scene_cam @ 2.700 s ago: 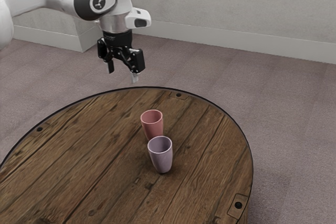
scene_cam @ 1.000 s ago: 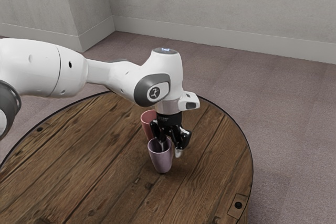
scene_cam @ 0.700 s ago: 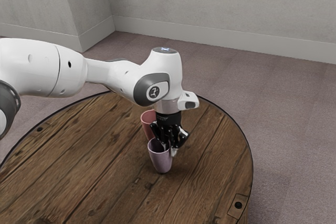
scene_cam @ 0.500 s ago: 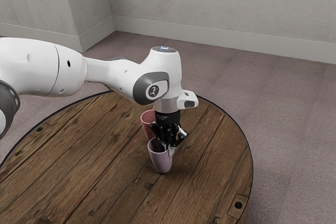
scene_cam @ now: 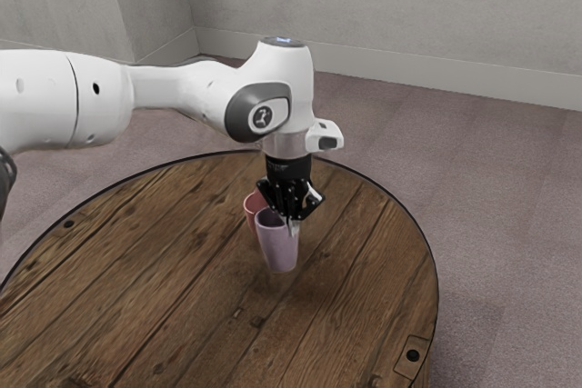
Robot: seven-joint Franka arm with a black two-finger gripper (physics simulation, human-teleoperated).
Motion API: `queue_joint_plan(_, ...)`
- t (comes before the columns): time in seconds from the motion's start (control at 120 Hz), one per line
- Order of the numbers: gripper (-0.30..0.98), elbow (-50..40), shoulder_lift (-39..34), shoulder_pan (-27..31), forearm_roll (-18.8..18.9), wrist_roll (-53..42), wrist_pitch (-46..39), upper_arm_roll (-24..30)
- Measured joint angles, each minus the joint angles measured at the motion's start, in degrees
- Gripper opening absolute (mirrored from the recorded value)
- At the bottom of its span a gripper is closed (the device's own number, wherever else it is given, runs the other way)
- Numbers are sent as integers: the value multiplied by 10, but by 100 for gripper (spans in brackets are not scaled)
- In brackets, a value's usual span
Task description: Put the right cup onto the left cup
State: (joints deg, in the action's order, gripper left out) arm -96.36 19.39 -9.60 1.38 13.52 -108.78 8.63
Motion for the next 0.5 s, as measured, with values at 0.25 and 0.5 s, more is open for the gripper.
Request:
queue_joint_plan(0.25,-10,104,25,10,43,0,56,0)
queue_joint_plan(0.5,-10,235,108,34,95,-7,99,3)
